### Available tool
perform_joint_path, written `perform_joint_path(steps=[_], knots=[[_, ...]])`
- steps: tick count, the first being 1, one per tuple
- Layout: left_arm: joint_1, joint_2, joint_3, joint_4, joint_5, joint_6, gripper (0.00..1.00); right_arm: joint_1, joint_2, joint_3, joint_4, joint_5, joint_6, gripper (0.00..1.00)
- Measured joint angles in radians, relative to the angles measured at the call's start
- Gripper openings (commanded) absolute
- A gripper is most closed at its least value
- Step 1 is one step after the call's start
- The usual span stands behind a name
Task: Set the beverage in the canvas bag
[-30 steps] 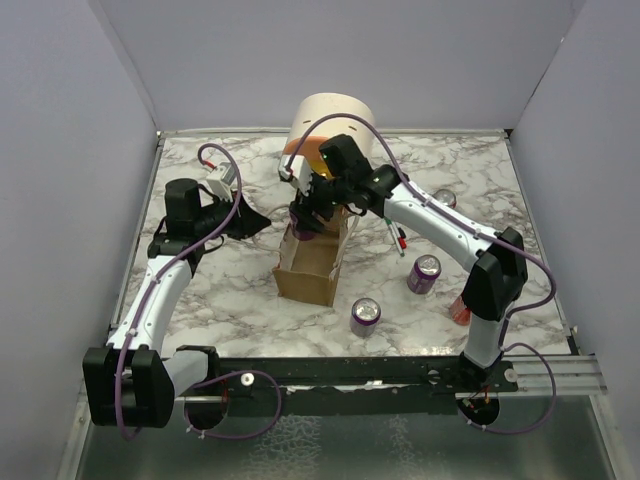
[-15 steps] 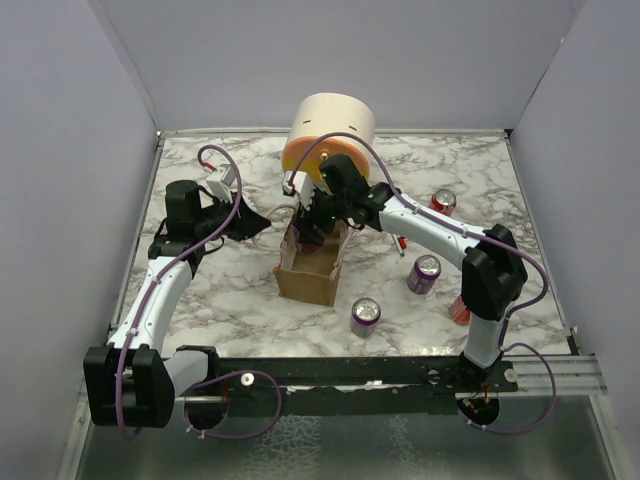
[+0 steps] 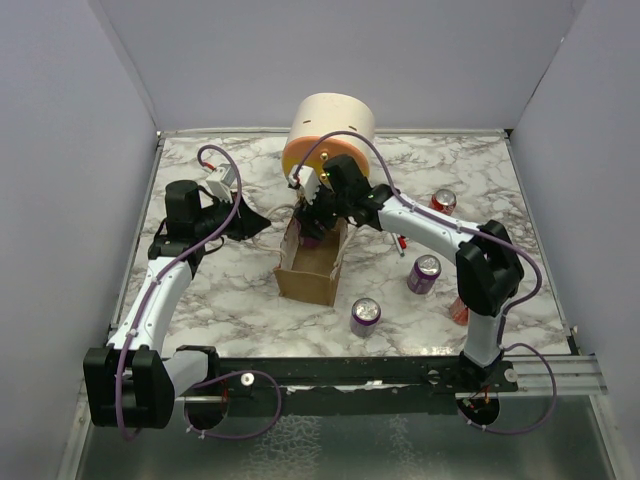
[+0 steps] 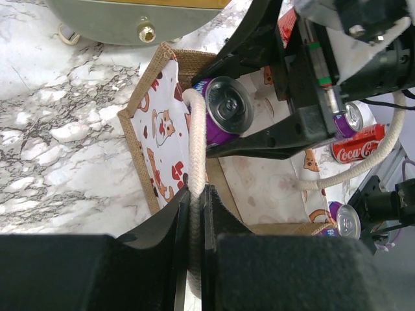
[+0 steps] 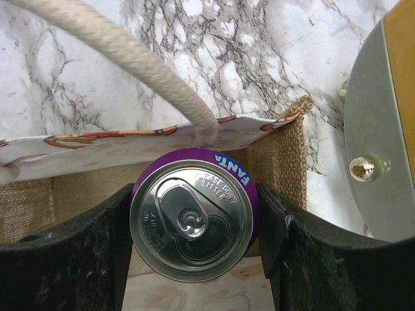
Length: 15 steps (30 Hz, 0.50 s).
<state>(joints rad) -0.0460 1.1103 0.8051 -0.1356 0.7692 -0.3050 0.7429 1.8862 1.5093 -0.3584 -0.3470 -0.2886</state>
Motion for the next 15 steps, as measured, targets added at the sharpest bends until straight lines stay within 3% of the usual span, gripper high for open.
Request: perform_joint_path(steps=[7, 15], knots=[[0.0, -0.004, 0.0, 0.0, 0.0, 0.0, 0.0, -0.003, 0.039, -0.006, 0.023, 0.024, 0.031, 0.03], [0.0, -0.007, -0.002, 0.0, 0.0, 0.0, 0.0, -0.003, 0.054, -0.02, 0.042, 0.033, 0.048, 0.13]])
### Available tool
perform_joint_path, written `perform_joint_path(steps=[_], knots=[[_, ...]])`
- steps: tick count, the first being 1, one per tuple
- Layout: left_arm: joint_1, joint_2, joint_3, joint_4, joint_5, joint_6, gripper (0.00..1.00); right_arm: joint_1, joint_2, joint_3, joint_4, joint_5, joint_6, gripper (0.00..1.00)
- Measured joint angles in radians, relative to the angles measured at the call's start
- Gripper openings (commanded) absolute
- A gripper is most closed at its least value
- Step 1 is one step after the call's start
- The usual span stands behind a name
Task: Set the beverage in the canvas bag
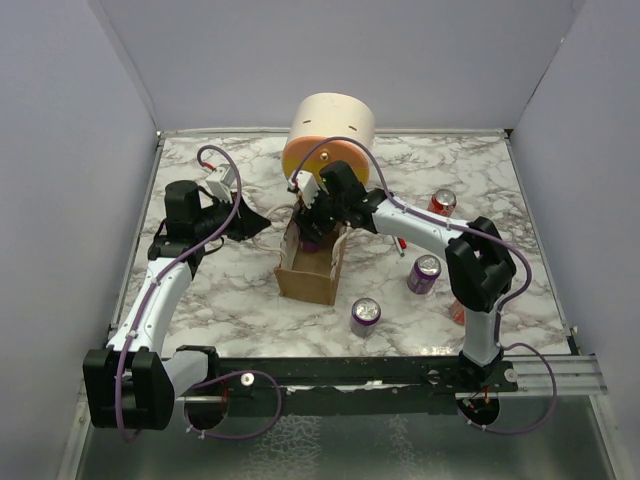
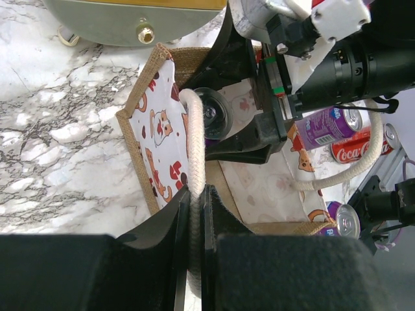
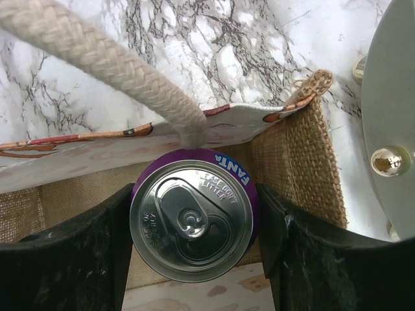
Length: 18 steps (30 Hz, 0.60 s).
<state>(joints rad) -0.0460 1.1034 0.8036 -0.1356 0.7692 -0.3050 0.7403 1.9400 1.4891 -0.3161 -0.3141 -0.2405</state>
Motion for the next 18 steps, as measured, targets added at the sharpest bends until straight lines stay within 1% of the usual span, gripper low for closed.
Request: perform_joint_path(steps=[18], knots=[[0.0, 0.0, -0.002, 0.006, 0.0, 0.0, 0.0, 0.0, 0.03, -0.021, 0.044, 0.0, -0.001, 0.37]])
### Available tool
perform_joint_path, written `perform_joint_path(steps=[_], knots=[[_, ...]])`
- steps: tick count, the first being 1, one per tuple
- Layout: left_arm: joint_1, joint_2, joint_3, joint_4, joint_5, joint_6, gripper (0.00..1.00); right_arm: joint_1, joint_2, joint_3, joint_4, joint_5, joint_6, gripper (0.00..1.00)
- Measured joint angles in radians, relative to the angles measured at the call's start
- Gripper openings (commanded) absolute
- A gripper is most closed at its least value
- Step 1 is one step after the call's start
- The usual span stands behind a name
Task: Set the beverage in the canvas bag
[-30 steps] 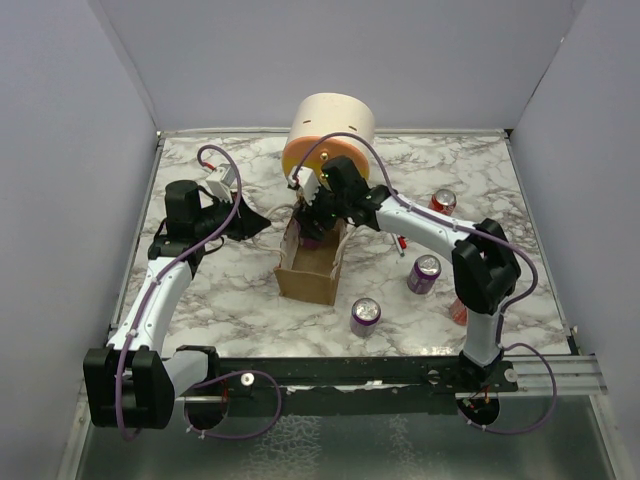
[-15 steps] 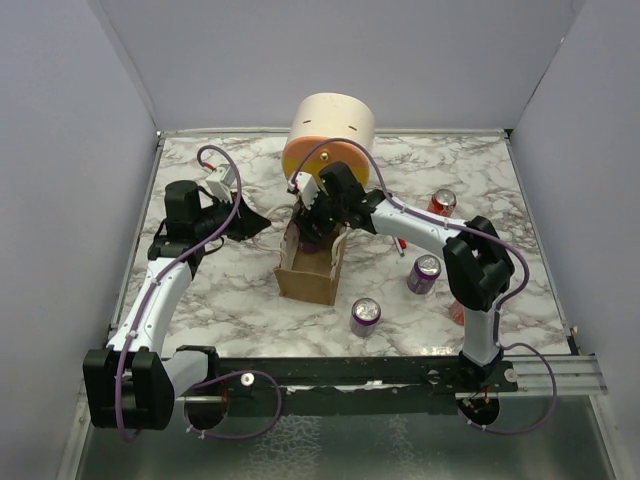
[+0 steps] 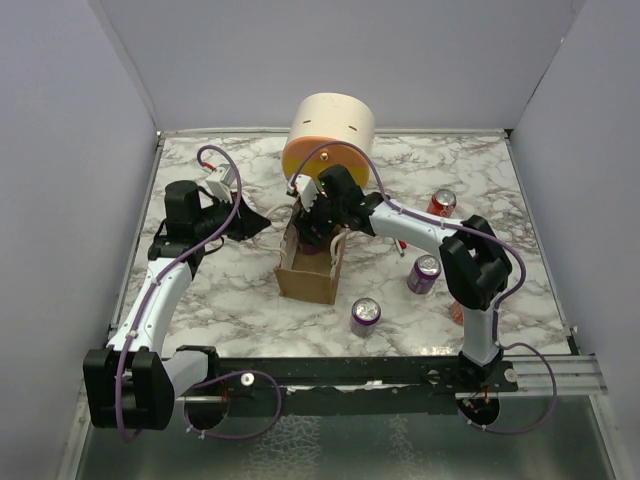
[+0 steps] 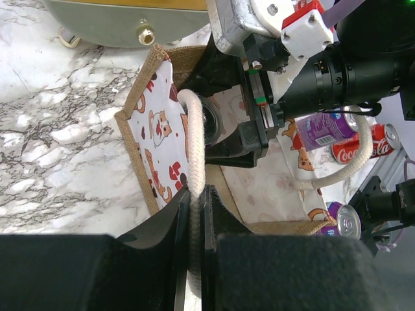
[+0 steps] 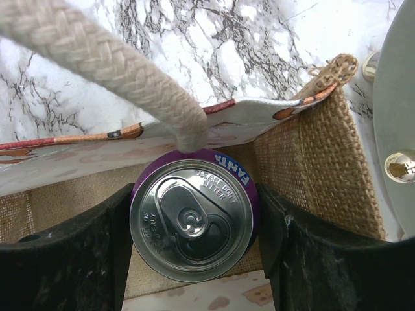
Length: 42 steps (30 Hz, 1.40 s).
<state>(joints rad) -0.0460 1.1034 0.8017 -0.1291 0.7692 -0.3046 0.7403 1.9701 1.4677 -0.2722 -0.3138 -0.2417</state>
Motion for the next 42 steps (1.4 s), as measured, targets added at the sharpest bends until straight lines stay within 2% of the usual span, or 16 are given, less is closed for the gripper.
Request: perform_joint_path(steps=[9, 21, 32, 42], knots=[[0.0, 0.0, -0.007, 0.006, 0.0, 0.001, 0.0, 0.0, 0.003, 0.0, 0.01, 0.006, -0.01, 0.61], [0.0, 0.0, -0.007, 0.008, 0.0, 0.001, 0.0, 0.0, 0.003, 0.01, 0.003, 0.004, -0.024, 0.81], [0.0, 0.0, -0.007, 0.008, 0.0, 0.001, 0.0, 0.0, -0.006, 0.058, -0.023, -0.014, -0.025, 0.82], [0.0, 0.0, -0.007, 0.008, 0.0, 0.0, 0.0, 0.0, -0.082, 0.137, -0.071, -0.016, -0.03, 0.82]])
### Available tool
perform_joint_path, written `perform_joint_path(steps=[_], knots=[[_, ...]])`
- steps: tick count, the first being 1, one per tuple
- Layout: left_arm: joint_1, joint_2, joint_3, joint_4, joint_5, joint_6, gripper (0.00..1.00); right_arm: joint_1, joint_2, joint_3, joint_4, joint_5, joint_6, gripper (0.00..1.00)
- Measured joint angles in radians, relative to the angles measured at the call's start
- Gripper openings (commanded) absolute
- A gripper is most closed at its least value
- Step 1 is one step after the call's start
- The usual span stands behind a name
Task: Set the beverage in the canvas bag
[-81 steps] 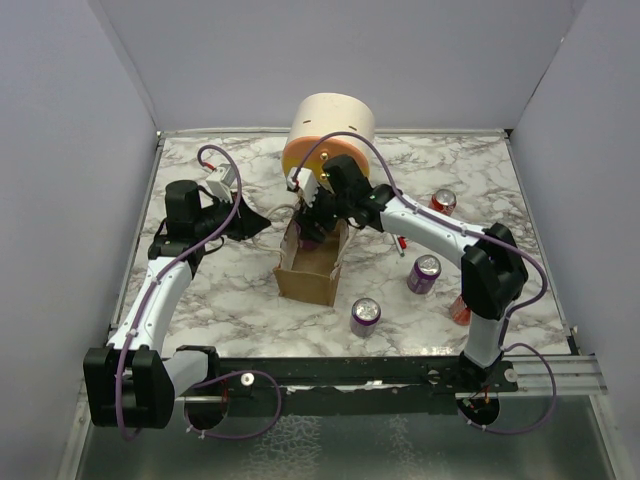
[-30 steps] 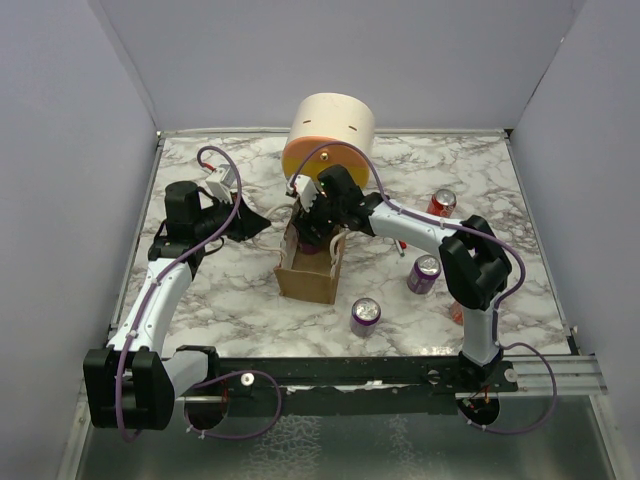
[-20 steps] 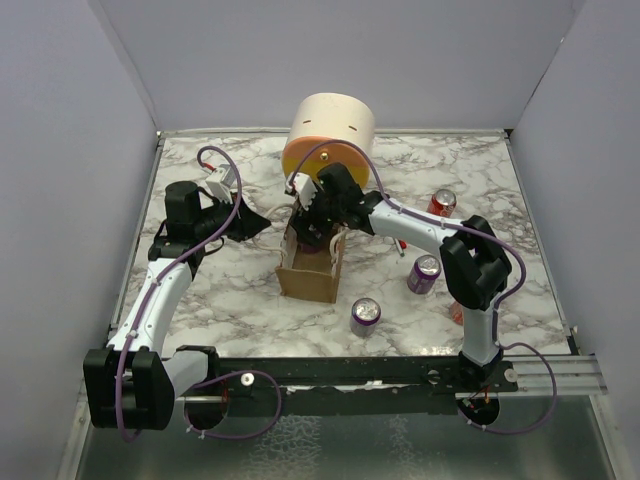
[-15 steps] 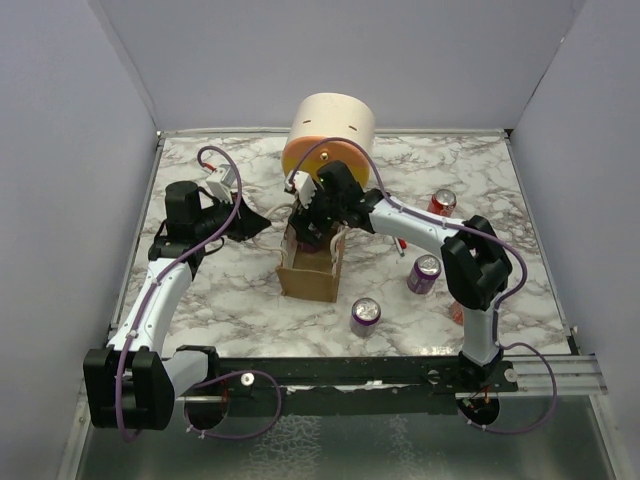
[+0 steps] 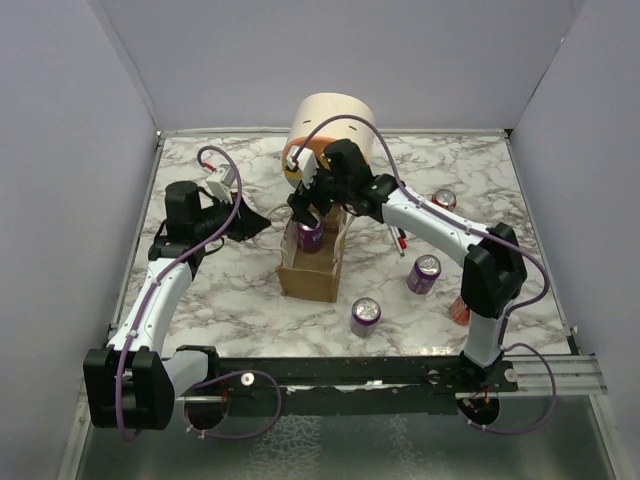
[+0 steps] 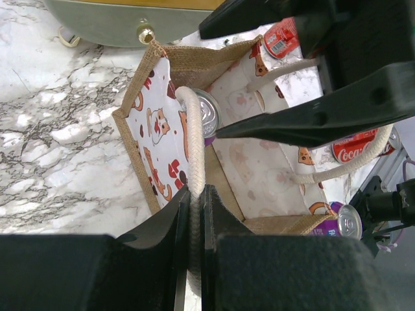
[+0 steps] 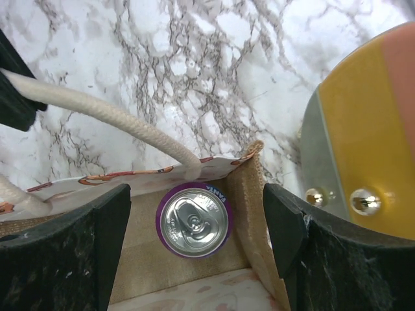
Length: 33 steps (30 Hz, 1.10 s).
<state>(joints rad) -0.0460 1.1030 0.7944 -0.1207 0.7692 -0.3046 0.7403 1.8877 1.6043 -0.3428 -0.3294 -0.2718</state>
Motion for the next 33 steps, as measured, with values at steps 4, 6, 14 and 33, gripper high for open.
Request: perform_joint_path(steps=[4, 6, 14, 33], knots=[[0.0, 0.0, 0.0, 0.0, 0.0, 0.0, 0.0, 0.0, -0.037, 0.022, -0.009, 0.005, -0.008, 0.82], [0.0, 0.0, 0.0, 0.0, 0.0, 0.0, 0.0, 0.0, -0.063, 0.027, -0.018, 0.013, -0.013, 0.82], [0.0, 0.0, 0.0, 0.0, -0.001, 0.0, 0.0, -0.035, -0.246, -0.011, -0.055, 0.034, -0.018, 0.81], [0.0, 0.0, 0.0, 0.008, -0.003, 0.0, 0.0, -0.439, -0.719, -0.425, -0.214, -0.077, -0.1, 0.84]])
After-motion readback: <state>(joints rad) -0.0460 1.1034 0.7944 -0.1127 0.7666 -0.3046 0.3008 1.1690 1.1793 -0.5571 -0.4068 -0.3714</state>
